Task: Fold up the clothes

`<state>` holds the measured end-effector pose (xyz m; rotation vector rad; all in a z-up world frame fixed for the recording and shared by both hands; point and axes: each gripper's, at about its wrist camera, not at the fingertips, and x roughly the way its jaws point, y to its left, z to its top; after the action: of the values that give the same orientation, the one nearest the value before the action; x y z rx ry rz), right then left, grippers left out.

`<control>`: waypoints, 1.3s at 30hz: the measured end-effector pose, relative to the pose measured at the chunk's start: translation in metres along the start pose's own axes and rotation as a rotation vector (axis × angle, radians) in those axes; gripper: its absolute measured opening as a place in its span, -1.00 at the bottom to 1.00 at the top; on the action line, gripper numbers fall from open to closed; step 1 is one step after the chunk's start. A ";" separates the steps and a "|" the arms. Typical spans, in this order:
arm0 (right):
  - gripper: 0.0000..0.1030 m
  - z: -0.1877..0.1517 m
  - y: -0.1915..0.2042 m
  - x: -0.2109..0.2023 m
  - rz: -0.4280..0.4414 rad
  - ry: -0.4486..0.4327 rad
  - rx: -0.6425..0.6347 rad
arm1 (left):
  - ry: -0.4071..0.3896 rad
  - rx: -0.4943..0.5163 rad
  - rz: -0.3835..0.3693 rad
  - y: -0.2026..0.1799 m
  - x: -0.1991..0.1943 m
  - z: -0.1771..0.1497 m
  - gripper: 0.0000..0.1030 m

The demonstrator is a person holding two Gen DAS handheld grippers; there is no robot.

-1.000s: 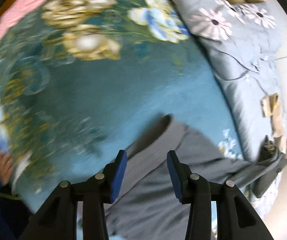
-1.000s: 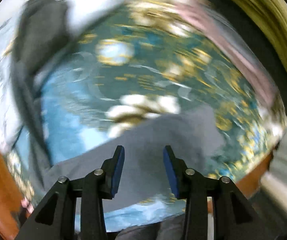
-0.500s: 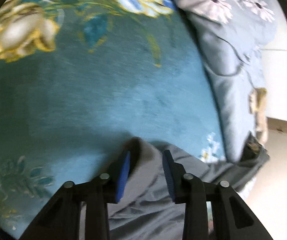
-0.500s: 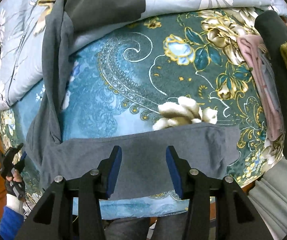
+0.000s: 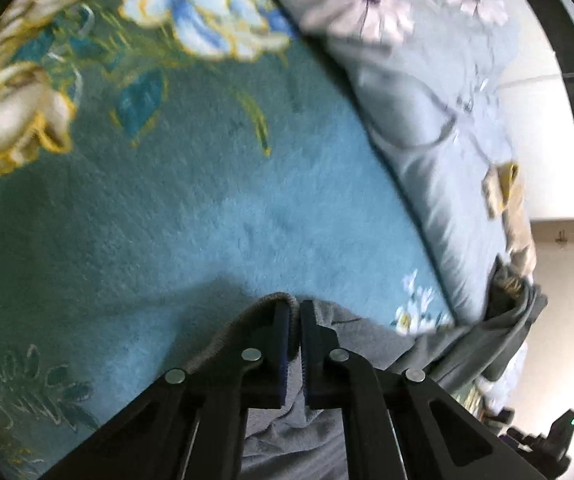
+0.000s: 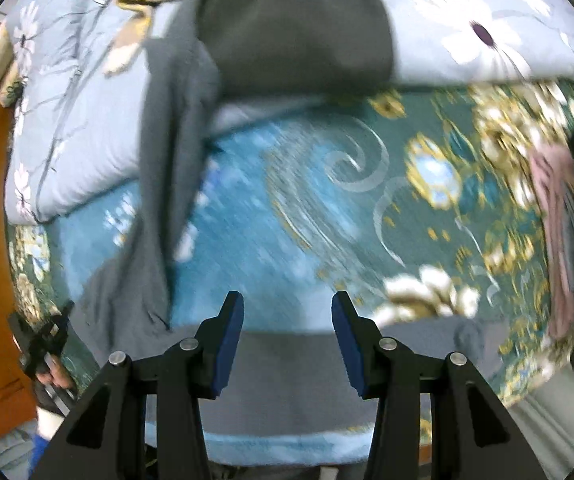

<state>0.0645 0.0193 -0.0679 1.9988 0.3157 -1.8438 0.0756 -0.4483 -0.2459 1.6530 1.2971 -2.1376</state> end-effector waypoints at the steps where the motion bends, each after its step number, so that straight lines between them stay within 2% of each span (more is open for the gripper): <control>1: -0.09 0.011 0.008 -0.001 0.014 -0.013 -0.009 | -0.039 -0.022 -0.001 0.003 -0.007 0.002 -0.91; 3: -0.09 0.035 0.023 -0.006 0.034 -0.048 -0.034 | -0.105 -0.072 0.025 0.014 -0.019 0.008 -0.91; 6: -0.09 0.079 0.046 -0.012 0.061 -0.115 -0.067 | -0.106 -0.097 0.055 0.025 -0.017 0.020 -0.91; 10: -0.09 0.146 0.067 -0.014 0.072 -0.200 -0.050 | -0.120 -0.096 0.077 0.028 -0.017 0.028 -0.91; 13: -0.09 0.187 0.076 -0.008 0.057 -0.220 -0.025 | -0.131 -0.157 0.068 0.036 -0.015 0.028 -0.91; 15: -0.09 0.210 0.079 -0.001 0.025 -0.222 0.001 | -0.127 -0.163 0.079 0.036 -0.011 0.026 -0.90; 20: -0.11 0.247 0.078 0.016 -0.029 -0.214 0.056 | -0.121 -0.175 0.075 0.036 -0.013 0.024 -0.90; 21: -0.20 0.251 0.076 0.019 -0.029 -0.207 0.074 | -0.120 -0.177 0.074 0.036 -0.014 0.023 -0.90; 22: -0.41 0.254 0.074 0.022 -0.020 -0.197 0.093 | -0.118 -0.176 0.074 0.036 -0.014 0.023 -0.90; 25: -0.69 0.257 0.075 0.031 -0.001 -0.163 0.104 | -0.110 -0.171 0.084 0.035 -0.013 0.023 -0.90; 27: -0.84 0.255 0.077 0.031 0.017 -0.154 0.100 | -0.104 -0.167 0.090 0.033 -0.013 0.023 -0.90; 30: -0.92 0.253 0.078 0.028 0.056 -0.146 0.104 | -0.096 -0.165 0.093 0.032 -0.014 0.023 -0.90; 31: -0.93 0.251 0.077 0.024 0.085 -0.147 0.110 | -0.093 -0.165 0.093 0.032 -0.015 0.023 -0.89; 35: -0.94 0.239 0.066 -0.007 0.296 -0.184 0.149 | -0.086 -0.160 0.088 0.028 -0.018 0.023 -0.89; 37: -0.94 0.226 0.057 -0.032 0.409 -0.230 0.162 | -0.082 -0.155 0.084 0.025 -0.020 0.023 -0.89; 39: -0.94 0.206 0.043 -0.062 0.482 -0.297 0.161 | -0.075 -0.143 0.081 0.021 -0.021 0.023 -0.89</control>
<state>-0.1089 -0.1022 -0.0110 1.6667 -0.3800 -1.8439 0.0794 -0.4854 -0.2388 1.5280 1.3051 -1.9901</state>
